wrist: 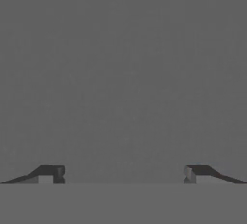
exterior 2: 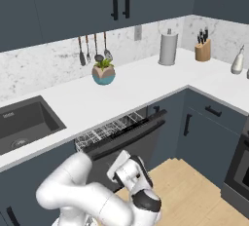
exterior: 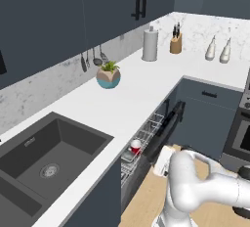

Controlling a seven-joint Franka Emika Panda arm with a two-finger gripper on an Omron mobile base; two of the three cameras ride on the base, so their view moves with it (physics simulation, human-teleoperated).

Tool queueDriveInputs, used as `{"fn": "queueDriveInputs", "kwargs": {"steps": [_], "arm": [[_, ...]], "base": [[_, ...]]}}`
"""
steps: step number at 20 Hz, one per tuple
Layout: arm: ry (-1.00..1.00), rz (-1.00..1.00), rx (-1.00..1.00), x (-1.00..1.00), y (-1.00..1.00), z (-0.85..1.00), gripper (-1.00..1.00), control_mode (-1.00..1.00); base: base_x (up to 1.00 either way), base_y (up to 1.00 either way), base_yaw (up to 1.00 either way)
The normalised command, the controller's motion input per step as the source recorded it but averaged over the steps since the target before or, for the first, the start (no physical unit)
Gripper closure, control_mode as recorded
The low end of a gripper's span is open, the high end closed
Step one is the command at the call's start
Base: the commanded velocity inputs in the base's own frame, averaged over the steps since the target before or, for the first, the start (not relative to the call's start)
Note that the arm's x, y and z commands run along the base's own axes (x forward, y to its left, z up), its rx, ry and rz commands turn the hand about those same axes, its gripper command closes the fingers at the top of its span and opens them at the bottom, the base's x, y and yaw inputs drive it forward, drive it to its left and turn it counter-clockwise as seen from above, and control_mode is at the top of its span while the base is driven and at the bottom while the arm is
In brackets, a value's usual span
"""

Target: Pick up the cup and bowl from the counter, place them in the dishwasher, and close the dishwasher door.

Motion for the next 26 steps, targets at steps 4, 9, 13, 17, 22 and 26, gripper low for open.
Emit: {"fn": "queueDriveInputs", "kwargs": {"steps": [4,9,13,17,22,26], "arm": [[-0.04,0.0,0.0,1.0,1.0,-0.91,-1.0,-1.0],[-0.02,0.0,0.0,1.0,1.0,-1.0,-1.0,-1.0],[0.0,0.0,0.0,1.0,1.0,-1.0,-1.0,-1.0],[0.0,0.0,0.0,1.0,1.0,-1.0,-1.0,-1.0],[-0.02,-0.05,0.0,0.65,1.0,-1.0,-1.0,-1.0],[-0.06,-0.17,0.0,0.14,1.0,-1.0,-1.0,-1.0]], "base": [[0.0,0.0,0.0],[0.0,0.0,0.0],[0.0,0.0,0.0],[0.0,0.0,0.0],[0.0,0.0,0.0],[0.0,0.0,0.0]]}}
